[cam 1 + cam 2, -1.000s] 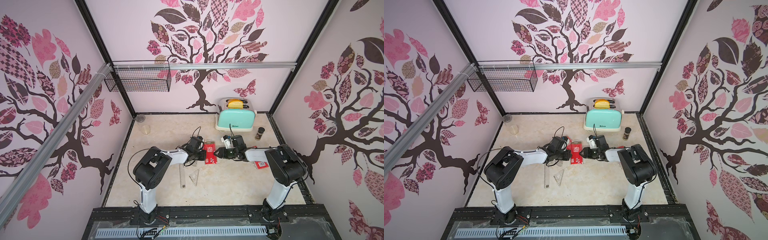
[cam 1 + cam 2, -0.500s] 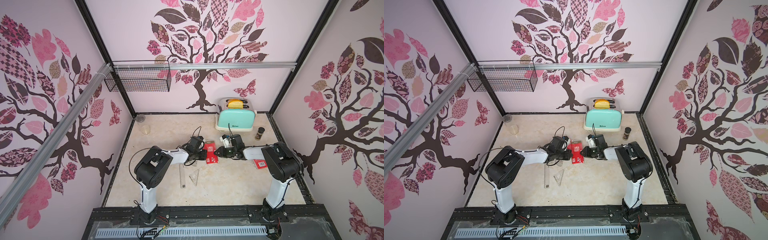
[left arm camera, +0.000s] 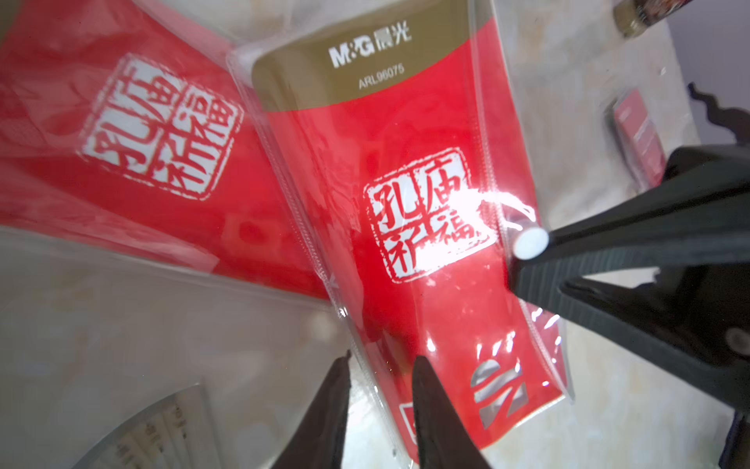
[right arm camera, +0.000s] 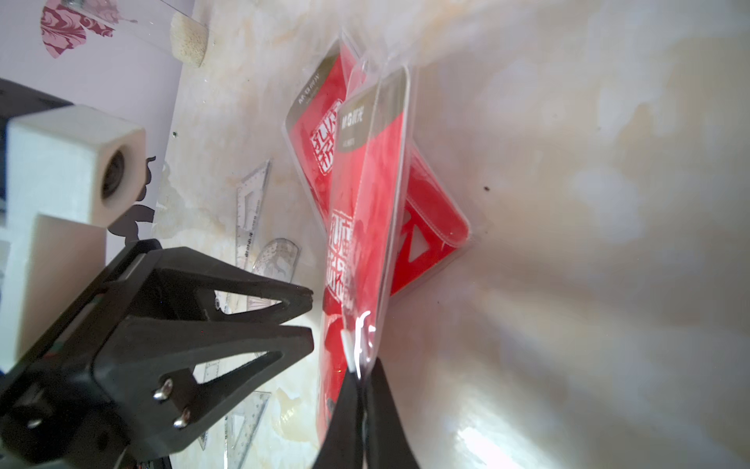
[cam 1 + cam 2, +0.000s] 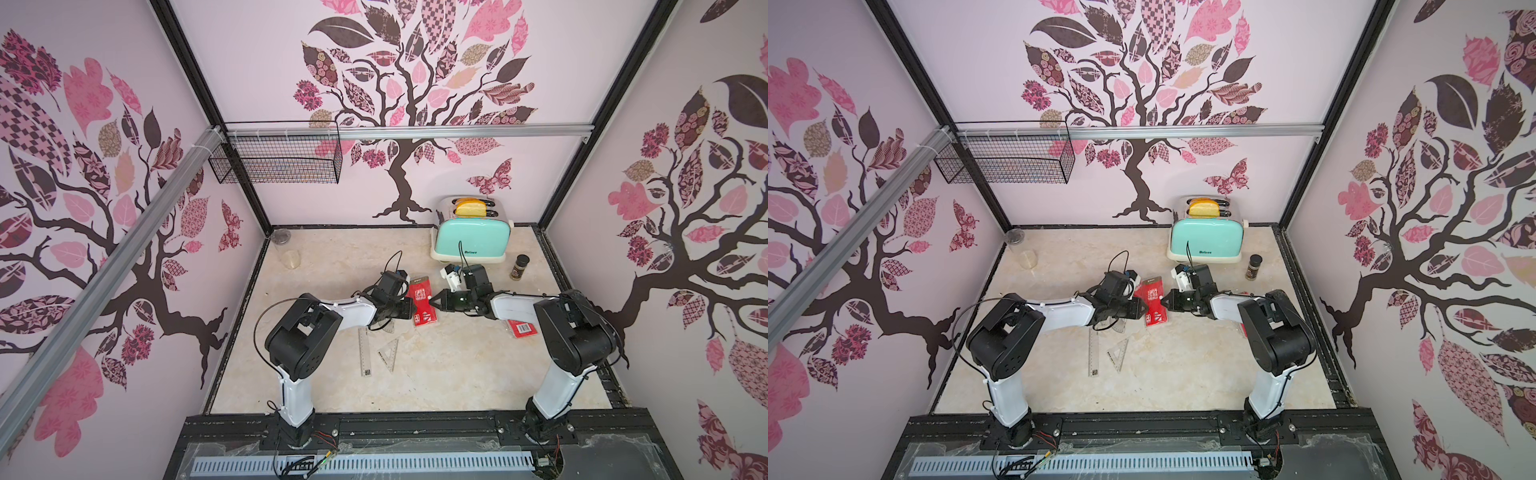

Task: Open the ruler set and take out the ruler
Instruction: Pick up the ruler set bag from the ruler set bag.

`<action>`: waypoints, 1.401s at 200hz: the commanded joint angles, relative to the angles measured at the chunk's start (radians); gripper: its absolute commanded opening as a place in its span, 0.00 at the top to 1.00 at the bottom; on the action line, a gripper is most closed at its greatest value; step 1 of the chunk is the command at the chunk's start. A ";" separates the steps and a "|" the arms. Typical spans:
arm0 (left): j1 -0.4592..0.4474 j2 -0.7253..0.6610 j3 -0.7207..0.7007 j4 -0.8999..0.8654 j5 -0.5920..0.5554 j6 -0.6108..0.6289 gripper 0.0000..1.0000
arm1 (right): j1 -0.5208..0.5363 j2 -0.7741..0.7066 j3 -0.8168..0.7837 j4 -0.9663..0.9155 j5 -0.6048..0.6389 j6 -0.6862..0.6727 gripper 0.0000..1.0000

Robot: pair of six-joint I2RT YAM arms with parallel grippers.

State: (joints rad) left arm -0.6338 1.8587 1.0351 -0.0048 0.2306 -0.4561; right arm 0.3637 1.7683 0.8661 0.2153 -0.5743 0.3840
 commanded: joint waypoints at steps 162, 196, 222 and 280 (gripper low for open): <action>0.083 -0.468 -0.340 0.498 0.257 -0.149 0.44 | 0.006 -0.413 -0.054 -0.091 -0.156 -0.080 1.00; 0.082 -0.424 -0.339 0.592 0.316 -0.188 0.44 | 0.009 -0.433 -0.065 -0.083 -0.193 -0.071 1.00; 0.078 -0.382 -0.321 0.623 0.351 -0.209 0.44 | 0.014 -0.442 -0.064 -0.079 -0.208 -0.063 1.00; 0.064 -0.365 -0.324 0.626 0.347 -0.209 0.47 | 0.020 -0.454 -0.065 -0.053 -0.234 -0.040 1.00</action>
State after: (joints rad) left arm -0.5613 1.4982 0.6994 0.5873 0.5644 -0.6601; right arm 0.3714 1.3411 0.7906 0.1387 -0.7670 0.3355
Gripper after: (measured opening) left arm 0.531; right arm 0.053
